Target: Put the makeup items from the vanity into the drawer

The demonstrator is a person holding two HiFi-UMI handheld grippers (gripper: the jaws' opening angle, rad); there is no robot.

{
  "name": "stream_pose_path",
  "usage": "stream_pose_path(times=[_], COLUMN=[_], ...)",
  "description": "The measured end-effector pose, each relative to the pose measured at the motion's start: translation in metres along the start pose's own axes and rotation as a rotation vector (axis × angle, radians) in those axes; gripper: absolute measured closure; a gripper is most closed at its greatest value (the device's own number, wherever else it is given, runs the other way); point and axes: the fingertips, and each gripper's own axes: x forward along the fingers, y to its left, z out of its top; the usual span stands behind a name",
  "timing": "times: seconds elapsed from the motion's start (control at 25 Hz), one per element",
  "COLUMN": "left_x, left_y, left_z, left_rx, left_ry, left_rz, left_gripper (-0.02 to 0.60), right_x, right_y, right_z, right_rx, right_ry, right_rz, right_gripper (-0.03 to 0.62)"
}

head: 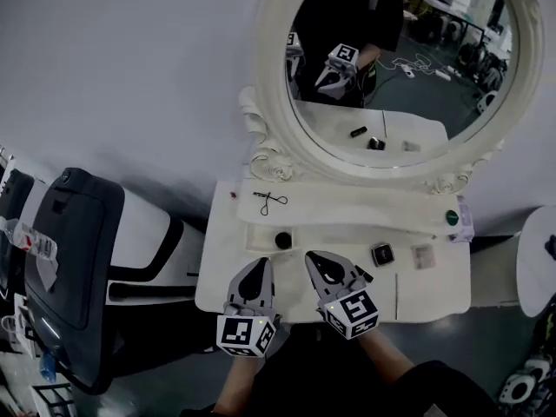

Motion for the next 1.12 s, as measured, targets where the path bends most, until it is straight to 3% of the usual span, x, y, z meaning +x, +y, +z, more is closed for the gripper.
stream_pose_path(times=[0.36, 0.44, 0.52, 0.6, 0.68, 0.92, 1.12], left_x=[0.007, 0.006, 0.002, -0.001, -0.005, -0.023, -0.034], left_y=[-0.069, -0.091, -0.112, -0.127, -0.141, -0.199, -0.224], left_z=[-0.037, -0.044, -0.049, -0.054, -0.061, -0.087, -0.099], left_rx=[-0.007, -0.04, -0.162, -0.36, -0.457, -0.295, -0.236], left_ry=[0.082, 0.085, 0.064, 0.034, 0.024, 0.092, 0.114], left_rz=[-0.151, -0.194, -0.259, -0.314, -0.329, -0.294, -0.268], left_gripper=[0.568, 0.568, 0.568, 0.566, 0.566, 0.566, 0.566], right_x=[-0.092, -0.119, -0.145, -0.171, -0.197, -0.253, -0.266], right_y=[-0.033, -0.039, -0.042, -0.051, -0.063, -0.077, -0.074], right_z=[-0.051, -0.061, -0.062, -0.058, -0.056, -0.081, -0.09], right_rx=[0.048, 0.07, 0.166, 0.366, 0.511, 0.458, 0.425], right_ry=[0.037, 0.021, -0.054, -0.167, -0.242, -0.192, -0.166], right_rz=[-0.16, -0.164, -0.117, -0.052, -0.023, -0.044, -0.006], right_gripper=[0.568, 0.568, 0.565, 0.514, 0.479, 0.479, 0.479])
